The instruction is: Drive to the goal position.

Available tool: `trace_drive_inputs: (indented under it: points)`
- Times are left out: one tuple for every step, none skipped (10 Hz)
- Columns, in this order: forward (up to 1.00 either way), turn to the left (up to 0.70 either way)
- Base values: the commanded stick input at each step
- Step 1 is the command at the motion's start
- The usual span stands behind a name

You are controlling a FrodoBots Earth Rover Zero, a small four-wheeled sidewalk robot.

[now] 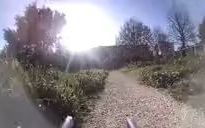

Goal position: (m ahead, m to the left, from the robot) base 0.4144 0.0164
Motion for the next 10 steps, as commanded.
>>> trace_drive_inputs:
  points:
    - [0.5,0.0]
    - [0.5,0.0]
    - [0.5,0.0]
    - [0.5,0.0]
    - [0.5,0.0]
    - [0.5,-0.17]
    - [0.5,-0.48]
    - [0.5,-0.39]
    - [0.5,-0.31]
    - [0.5,-0.22]
